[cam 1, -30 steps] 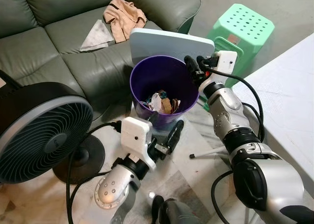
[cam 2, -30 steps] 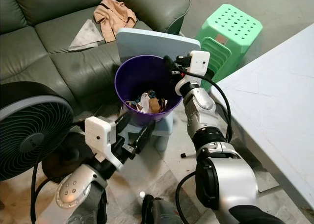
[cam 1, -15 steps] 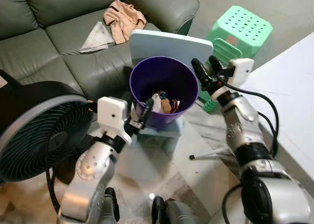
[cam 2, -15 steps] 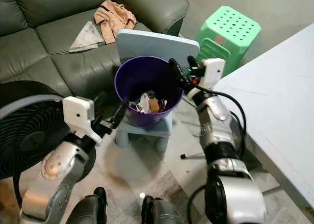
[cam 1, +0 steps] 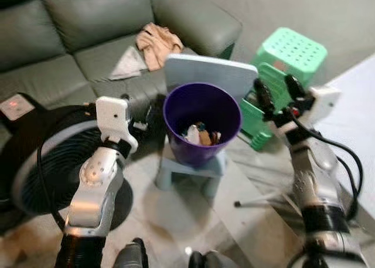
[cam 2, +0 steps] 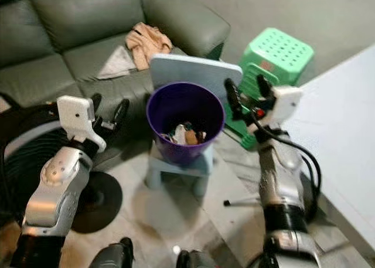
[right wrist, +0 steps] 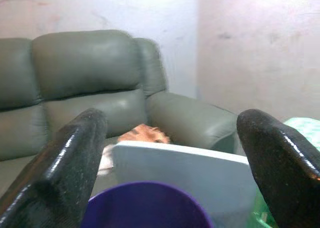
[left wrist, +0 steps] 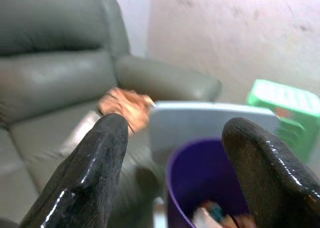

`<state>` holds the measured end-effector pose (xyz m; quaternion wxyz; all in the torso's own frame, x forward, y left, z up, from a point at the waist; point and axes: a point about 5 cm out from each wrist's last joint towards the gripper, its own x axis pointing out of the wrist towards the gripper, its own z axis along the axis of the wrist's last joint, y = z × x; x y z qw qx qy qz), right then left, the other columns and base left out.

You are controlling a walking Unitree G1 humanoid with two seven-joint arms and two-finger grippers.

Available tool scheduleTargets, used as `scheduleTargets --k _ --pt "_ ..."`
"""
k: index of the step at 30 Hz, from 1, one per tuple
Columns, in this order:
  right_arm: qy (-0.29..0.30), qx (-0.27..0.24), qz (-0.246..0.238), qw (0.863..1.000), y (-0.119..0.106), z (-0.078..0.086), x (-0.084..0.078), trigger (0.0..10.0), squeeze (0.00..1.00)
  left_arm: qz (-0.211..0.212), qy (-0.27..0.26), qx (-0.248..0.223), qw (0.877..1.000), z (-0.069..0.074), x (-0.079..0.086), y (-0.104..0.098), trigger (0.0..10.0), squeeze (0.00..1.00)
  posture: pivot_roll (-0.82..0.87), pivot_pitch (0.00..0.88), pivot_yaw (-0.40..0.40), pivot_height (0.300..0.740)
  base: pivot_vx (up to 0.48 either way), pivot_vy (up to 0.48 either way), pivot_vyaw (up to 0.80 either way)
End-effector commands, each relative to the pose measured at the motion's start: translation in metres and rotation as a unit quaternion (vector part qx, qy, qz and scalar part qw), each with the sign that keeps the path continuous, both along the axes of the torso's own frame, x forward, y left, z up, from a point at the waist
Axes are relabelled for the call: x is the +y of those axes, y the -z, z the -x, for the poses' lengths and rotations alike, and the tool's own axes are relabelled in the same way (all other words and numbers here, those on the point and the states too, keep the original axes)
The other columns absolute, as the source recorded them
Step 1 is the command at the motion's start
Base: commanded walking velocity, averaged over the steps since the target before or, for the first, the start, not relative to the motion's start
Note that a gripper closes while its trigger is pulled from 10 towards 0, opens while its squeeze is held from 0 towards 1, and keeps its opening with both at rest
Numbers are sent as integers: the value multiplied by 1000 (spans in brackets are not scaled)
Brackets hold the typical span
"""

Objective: Picking trash to rubbish bin

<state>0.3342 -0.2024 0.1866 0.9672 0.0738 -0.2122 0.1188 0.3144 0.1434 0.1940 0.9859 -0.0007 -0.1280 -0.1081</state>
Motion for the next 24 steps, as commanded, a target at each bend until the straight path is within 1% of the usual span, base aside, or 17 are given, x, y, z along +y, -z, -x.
scheduleTargets --k 1,2,4,6,8,11,12,15,16,17,18,20,22,24 --pt "23 -7 -1 1000 -5 4 -7 10000 1000 2 11 -3 1000 -1 -4 2 10000 0 79 71 -79 740 0 0 0" --pt "29 -3 0 1000 -4 5 -7 10000 1000 0 10 -8 1000 -1 -4 1 10000 0 79 71 -79 740 0 0 0" --pt "43 8 -5 999 -2 6 -9 10000 1000 9 8 -1 1000 -3 -5 2 10000 0 59 58 -69 740 0 0 0" --pt "60 22 -4 998 1 9 -12 10000 1000 20 5 8 1000 -4 -8 7 10000 0 34 43 -52 740 0 0 0" --pt "85 37 2 996 6 12 -17 10000 1000 15 -2 16 1000 -6 -10 16 10000 0 17 32 -43 740 0 0 0" --pt "85 46 -11 995 6 13 -17 10000 1000 15 -4 21 1000 -7 -11 19 10000 0 7 27 -38 740 0 0 0" --pt "94 47 -5 994 6 15 -17 10000 1000 13 -3 11 1000 -8 -11 19 10000 0 1 22 -35 740 0 0 0" --pt "103 54 -9 993 10 17 -15 10000 1000 35 -10 18 999 -11 -9 21 10000 0 -11 14 -30 740 0 0 0" --pt "105 55 -9 993 10 18 -15 10000 110 40 -11 21 999 -11 -9 22 10000 0 -11 14 -30 740 0 0 0" --pt "102 63 -8 993 13 19 -13 10000 110 45 -12 20 999 -12 -8 22 10000 0 -14 8 -28 740 0 0 0" --pt "100 69 -1 993 16 21 -10 10000 0 46 -11 15 999 -13 -8 21 10000 0 -14 8 -28 740 0 0 0" --pt "103 67 12 992 18 23 -8 10000 0 41 -12 13 999 -14 -8 22 10000 0 -20 4 -23 740 0 0 0" --pt "109 92 25 989 25 25 -6 10000 0 51 -14 26 998 -14 -9 26 10000 0 -20 4 -23 740 0 0 0" --pt "113 107 30 987 29 25 -6 10000 0 50 -13 27 998 -14 -10 27 10000 0 -20 4 -23 740 0 0 0"
